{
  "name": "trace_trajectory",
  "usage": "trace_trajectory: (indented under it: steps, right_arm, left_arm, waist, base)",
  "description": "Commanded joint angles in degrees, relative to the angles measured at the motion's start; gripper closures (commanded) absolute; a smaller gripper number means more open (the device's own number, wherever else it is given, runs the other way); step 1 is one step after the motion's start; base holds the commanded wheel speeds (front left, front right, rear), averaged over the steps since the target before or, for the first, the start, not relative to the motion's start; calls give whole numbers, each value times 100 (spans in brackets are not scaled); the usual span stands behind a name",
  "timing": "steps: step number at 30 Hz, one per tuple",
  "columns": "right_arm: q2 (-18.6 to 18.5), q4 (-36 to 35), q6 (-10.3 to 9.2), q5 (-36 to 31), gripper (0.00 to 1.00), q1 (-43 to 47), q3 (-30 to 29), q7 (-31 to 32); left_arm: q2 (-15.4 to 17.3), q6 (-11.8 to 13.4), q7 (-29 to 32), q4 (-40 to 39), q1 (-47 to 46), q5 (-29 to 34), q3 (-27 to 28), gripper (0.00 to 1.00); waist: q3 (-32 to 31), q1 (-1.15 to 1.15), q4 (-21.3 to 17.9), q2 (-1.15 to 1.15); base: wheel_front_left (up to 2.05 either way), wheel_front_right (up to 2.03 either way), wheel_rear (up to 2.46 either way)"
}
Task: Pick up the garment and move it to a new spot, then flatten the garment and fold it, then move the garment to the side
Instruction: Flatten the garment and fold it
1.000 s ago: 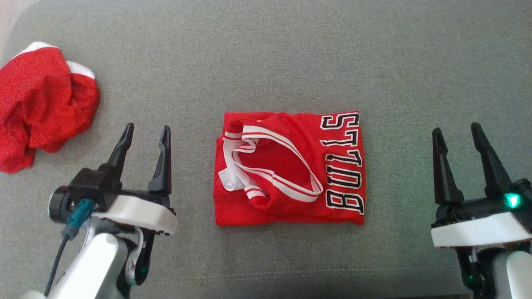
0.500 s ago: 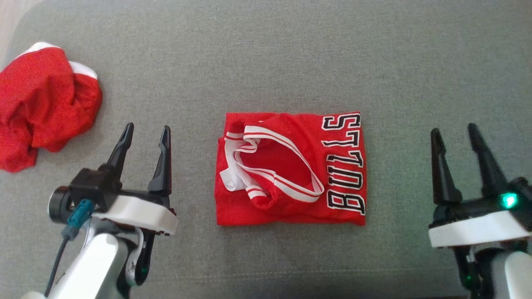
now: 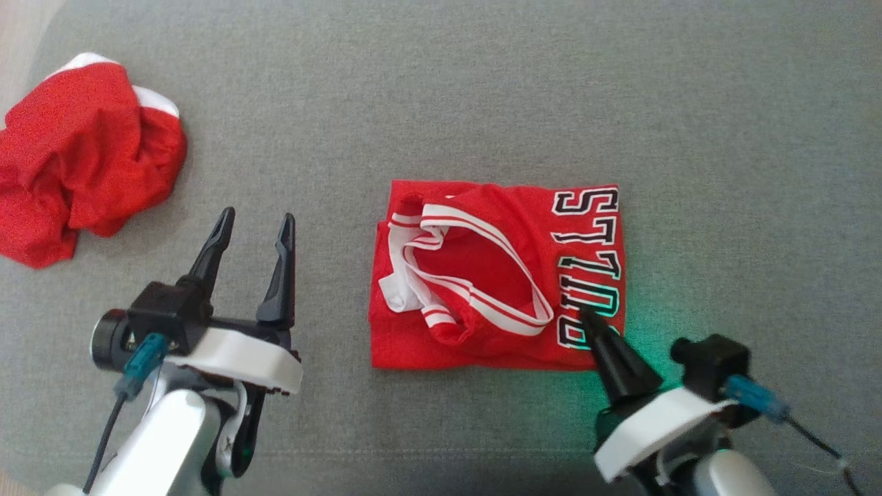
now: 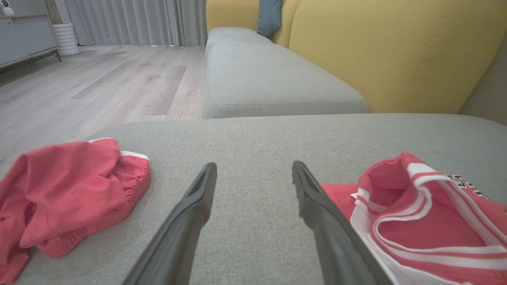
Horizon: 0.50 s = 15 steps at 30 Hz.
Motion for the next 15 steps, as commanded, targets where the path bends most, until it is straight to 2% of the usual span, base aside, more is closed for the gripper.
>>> trace_trajectory:
  steps: [1,15]
  right_arm:
    - [29,-108,-4,59,100,-201,207,-16]
    - [152,1017,-4,509,100,-1038,897,-98]
  left_arm:
    - [116,-3,-8,-149,-263,42,225,0]
    - [106,-60,-46,-4,-382,19,273,0]
  waist:
    - [42,0,29,0]
    - [182,0,209,0]
  base:
    - [0,0,0]
    - [0,0,0]
